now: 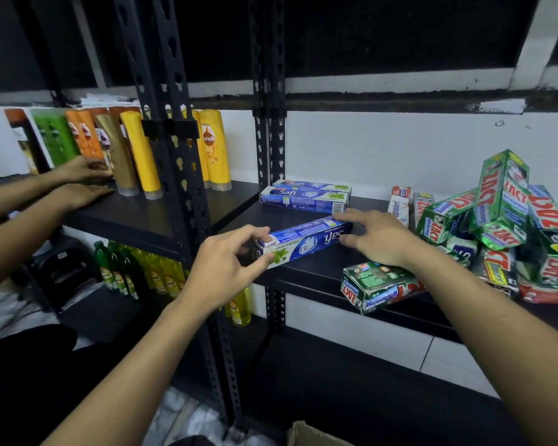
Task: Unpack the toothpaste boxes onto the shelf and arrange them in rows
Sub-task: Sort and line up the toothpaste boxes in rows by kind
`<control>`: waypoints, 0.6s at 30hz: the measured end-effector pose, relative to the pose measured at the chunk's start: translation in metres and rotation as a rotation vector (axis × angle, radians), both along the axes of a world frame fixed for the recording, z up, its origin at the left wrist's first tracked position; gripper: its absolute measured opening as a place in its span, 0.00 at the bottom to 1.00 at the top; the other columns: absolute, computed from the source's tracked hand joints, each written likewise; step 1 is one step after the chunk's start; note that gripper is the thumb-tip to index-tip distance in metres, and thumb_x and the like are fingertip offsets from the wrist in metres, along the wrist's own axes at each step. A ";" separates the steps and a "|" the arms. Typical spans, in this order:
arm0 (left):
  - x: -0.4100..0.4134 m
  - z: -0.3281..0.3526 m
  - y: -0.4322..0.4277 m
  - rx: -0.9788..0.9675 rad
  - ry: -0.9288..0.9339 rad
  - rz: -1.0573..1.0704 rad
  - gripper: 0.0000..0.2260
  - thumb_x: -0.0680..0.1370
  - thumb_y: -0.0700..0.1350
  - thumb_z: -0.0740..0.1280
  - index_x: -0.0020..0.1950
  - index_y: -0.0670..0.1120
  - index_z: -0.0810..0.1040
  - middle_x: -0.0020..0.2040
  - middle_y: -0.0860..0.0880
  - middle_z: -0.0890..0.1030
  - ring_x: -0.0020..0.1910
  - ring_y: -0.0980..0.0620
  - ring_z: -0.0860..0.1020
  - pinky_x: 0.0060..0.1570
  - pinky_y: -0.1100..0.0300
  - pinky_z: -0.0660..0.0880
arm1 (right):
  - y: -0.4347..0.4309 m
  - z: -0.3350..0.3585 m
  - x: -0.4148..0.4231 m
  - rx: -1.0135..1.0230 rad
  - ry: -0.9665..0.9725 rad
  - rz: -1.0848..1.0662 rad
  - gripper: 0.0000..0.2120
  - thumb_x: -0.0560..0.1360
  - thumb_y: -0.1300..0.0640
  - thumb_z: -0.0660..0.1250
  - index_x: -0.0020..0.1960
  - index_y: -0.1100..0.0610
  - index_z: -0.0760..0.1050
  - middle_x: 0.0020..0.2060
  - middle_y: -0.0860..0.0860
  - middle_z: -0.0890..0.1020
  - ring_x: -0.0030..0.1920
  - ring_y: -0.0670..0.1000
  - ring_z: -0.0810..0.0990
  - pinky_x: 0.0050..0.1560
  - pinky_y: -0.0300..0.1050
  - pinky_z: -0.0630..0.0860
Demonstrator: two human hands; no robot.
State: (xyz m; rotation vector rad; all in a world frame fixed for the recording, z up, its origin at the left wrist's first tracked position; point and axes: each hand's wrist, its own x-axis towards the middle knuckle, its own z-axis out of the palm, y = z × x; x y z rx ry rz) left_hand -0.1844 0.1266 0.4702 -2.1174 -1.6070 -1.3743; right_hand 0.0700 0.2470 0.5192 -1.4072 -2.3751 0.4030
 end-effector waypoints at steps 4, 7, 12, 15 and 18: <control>0.001 -0.001 0.003 0.036 0.008 0.033 0.08 0.73 0.48 0.76 0.50 0.50 0.81 0.57 0.57 0.83 0.52 0.62 0.81 0.48 0.60 0.80 | 0.000 0.000 0.000 0.014 -0.022 0.011 0.24 0.79 0.48 0.65 0.74 0.40 0.66 0.72 0.47 0.71 0.69 0.55 0.71 0.66 0.46 0.66; -0.002 -0.001 0.006 0.057 0.060 0.044 0.08 0.73 0.49 0.76 0.50 0.49 0.82 0.56 0.55 0.84 0.51 0.61 0.82 0.48 0.57 0.80 | -0.001 0.000 0.001 0.026 -0.029 0.020 0.24 0.79 0.48 0.65 0.74 0.40 0.66 0.75 0.45 0.65 0.71 0.55 0.69 0.68 0.46 0.64; -0.003 0.006 0.006 0.045 0.186 0.079 0.07 0.74 0.51 0.74 0.47 0.49 0.82 0.57 0.55 0.84 0.52 0.56 0.80 0.50 0.54 0.78 | -0.003 0.001 0.000 0.016 -0.022 0.023 0.25 0.78 0.49 0.66 0.74 0.40 0.66 0.77 0.44 0.61 0.74 0.55 0.64 0.73 0.48 0.60; -0.003 0.010 0.006 0.031 0.234 0.083 0.07 0.74 0.52 0.74 0.48 0.50 0.82 0.56 0.56 0.84 0.51 0.57 0.78 0.48 0.54 0.78 | -0.004 0.002 0.000 0.018 -0.033 0.017 0.25 0.78 0.48 0.66 0.74 0.40 0.66 0.77 0.44 0.61 0.74 0.56 0.65 0.72 0.48 0.61; -0.004 0.005 0.005 -0.001 0.160 0.057 0.11 0.76 0.55 0.72 0.55 0.53 0.80 0.53 0.59 0.83 0.50 0.59 0.78 0.47 0.54 0.78 | -0.004 0.001 0.000 0.015 -0.030 0.017 0.25 0.78 0.48 0.66 0.74 0.40 0.66 0.77 0.44 0.61 0.74 0.56 0.65 0.72 0.49 0.61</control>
